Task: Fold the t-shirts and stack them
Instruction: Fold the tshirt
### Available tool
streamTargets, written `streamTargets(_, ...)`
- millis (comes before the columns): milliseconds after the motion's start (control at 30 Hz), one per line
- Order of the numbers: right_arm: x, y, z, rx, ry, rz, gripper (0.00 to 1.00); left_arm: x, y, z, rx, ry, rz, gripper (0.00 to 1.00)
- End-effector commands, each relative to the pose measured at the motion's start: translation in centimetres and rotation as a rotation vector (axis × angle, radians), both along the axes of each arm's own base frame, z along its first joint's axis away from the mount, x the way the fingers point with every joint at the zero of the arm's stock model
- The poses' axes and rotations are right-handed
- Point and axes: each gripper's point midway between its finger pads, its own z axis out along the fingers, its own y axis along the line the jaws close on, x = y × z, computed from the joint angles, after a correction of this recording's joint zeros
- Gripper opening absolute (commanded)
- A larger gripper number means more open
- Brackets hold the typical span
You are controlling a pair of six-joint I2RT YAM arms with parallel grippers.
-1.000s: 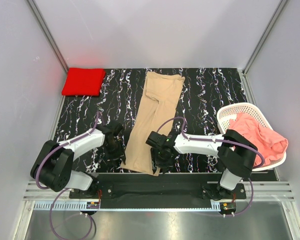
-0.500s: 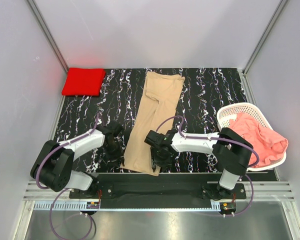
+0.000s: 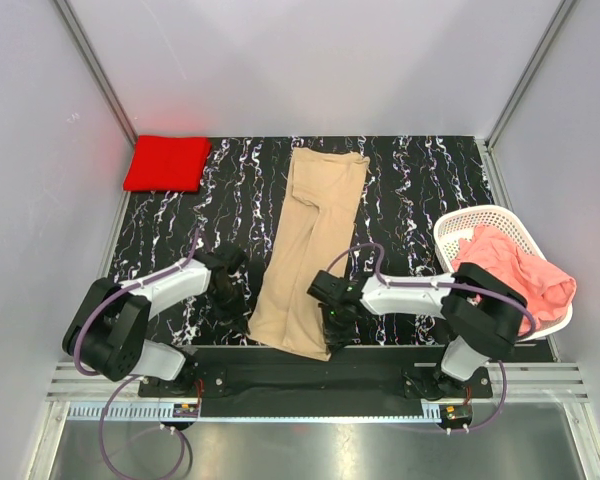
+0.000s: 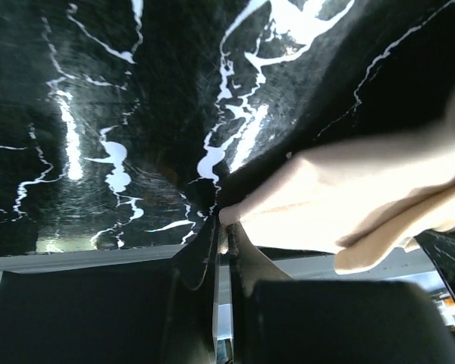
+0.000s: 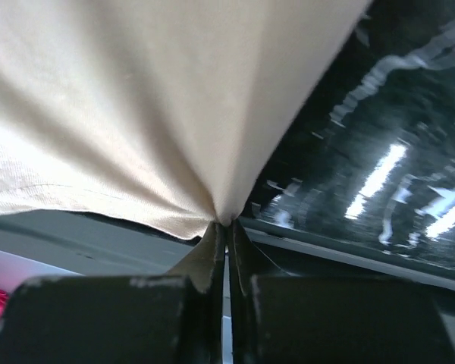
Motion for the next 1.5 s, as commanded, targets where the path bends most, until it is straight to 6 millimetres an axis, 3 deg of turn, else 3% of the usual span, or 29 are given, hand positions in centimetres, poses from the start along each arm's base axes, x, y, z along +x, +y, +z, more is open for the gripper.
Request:
streamTargets(0,-1.4,-2.0,0.0,0.015,0.007,0.005,0.00,-0.2,0.6,-1.3,0.032,-0.007,-0.009,0.00)
streamTargets(67,-1.2,-1.4,0.1,0.063,-0.009,0.013,0.00,-0.3,0.5,-1.3,0.019,-0.010,-0.006,0.00)
streamTargets(233,-1.3,-2.3,-0.6,0.037,-0.021,-0.002,0.00,-0.2,-0.4,-0.6,-0.035,-0.016,-0.010,0.00)
streamTargets(433,0.4,-1.7,1.7,0.042,-0.100,-0.018,0.00,-1.1,-1.7,1.7,-0.127,-0.024,-0.025,0.00)
streamTargets(567,1.5,-0.8,4.3,0.095,-0.140,-0.040,0.00,-1.4,-1.4,4.4,-0.128,-0.062,-0.022,0.00)
streamTargets(733,4.2,-1.3,6.9,0.152,-0.174,-0.143,0.00,0.5,-1.4,7.7,-0.109,-0.156,-0.036,0.00)
streamTargets(800,5.9,-2.2,7.7,0.148,-0.189,-0.179,0.00,2.5,-2.3,9.4,-0.121,-0.202,-0.045,0.00)
streamTargets(867,7.4,-2.8,8.6,0.146,-0.211,-0.202,0.00,4.4,-2.6,9.5,-0.081,-0.203,-0.066,0.00)
streamTargets(900,8.5,-3.9,8.6,0.127,-0.218,-0.225,0.00,6.4,-3.5,11.2,-0.094,-0.257,-0.073,0.00)
streamTargets(1000,11.2,-4.7,9.7,0.140,-0.241,-0.232,0.00,9.7,-4.6,11.1,-0.053,-0.246,-0.104,0.00)
streamTargets(1033,13.3,-5.3,10.0,0.139,-0.249,-0.269,0.00,11.8,-5.5,12.7,-0.069,-0.295,-0.114,0.00)
streamTargets(1100,14.9,-6.0,10.1,0.130,-0.244,-0.248,0.00,14.0,-6.3,11.9,-0.045,-0.263,-0.131,0.00)
streamTargets(1133,16.4,-5.9,10.1,0.122,-0.243,-0.248,0.00,16.3,-7.3,13.7,-0.067,-0.320,-0.134,0.00)
streamTargets(1167,17.8,-6.7,10.1,0.112,-0.251,-0.241,0.00,17.4,-7.7,12.1,-0.043,-0.278,-0.138,0.00)
streamTargets(1233,20.3,-6.7,10.3,0.109,-0.251,-0.238,0.00,19.2,-7.8,11.8,-0.028,-0.266,-0.138,0.00)
streamTargets(1267,21.5,-7.4,10.2,0.107,-0.256,-0.244,0.00,20.8,-8.4,12.6,-0.044,-0.294,-0.132,0.00)
streamTargets(1300,22.1,-7.4,10.1,0.117,-0.236,-0.243,0.00,21.7,-8.2,11.2,-0.034,-0.254,-0.121,0.00)
streamTargets(1367,24.5,-7.7,9.8,0.122,-0.230,-0.246,0.00,23.7,-8.6,11.9,-0.052,-0.279,-0.108,0.00)
streamTargets(1467,26.9,-7.4,9.5,0.133,-0.223,-0.234,0.00,25.6,-8.4,10.5,-0.070,-0.244,-0.077,0.00)
